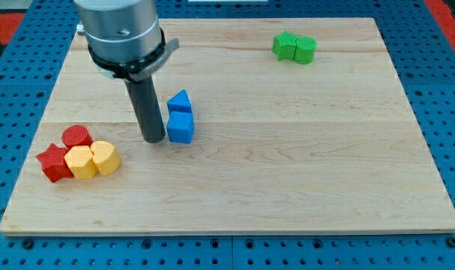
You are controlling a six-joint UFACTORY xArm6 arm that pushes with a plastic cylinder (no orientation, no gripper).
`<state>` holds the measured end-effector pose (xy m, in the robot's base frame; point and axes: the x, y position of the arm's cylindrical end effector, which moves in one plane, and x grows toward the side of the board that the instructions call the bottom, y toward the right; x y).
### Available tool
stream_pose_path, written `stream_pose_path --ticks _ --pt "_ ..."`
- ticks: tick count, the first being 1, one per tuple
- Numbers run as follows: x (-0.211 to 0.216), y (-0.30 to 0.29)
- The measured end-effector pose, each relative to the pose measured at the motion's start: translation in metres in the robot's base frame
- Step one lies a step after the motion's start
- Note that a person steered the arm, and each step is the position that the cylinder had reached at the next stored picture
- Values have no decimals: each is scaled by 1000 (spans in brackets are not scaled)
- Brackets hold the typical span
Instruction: Push the blue cube along with the blue triangle towards the top center
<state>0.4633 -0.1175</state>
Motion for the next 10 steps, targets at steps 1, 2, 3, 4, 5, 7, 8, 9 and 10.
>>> stream_pose_path --ticks 1,2,3,4,5,7,8,9,10 --pt "1 -17" --pt "30 -26" --pt "29 15" --pt "21 21" --pt "6 21" --pt "7 13" --pt "22 6" --pt "24 50" --pt "24 74"
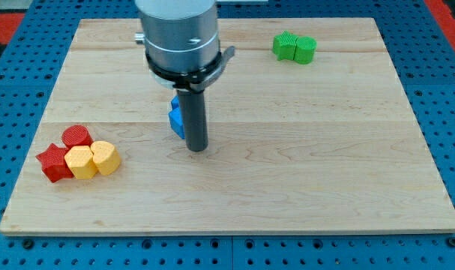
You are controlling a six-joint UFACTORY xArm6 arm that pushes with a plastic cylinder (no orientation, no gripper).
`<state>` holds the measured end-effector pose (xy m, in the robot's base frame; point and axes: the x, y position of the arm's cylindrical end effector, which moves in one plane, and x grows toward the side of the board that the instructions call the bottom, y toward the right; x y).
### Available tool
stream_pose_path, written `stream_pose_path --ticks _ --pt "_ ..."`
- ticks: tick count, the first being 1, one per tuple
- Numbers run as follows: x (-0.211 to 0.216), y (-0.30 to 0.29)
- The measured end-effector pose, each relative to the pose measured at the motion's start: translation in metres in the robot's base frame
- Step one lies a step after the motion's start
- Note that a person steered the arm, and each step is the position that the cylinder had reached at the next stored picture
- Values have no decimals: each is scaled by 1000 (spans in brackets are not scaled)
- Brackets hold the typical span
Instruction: Push the blue cube along with the blue triangle towards the top center
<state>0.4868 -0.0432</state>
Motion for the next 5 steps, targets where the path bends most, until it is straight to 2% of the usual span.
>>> stream_pose_path --ticks 2,4,5 --pt "-23 -24" --pt "-77 -45" --pt "-69 -7"
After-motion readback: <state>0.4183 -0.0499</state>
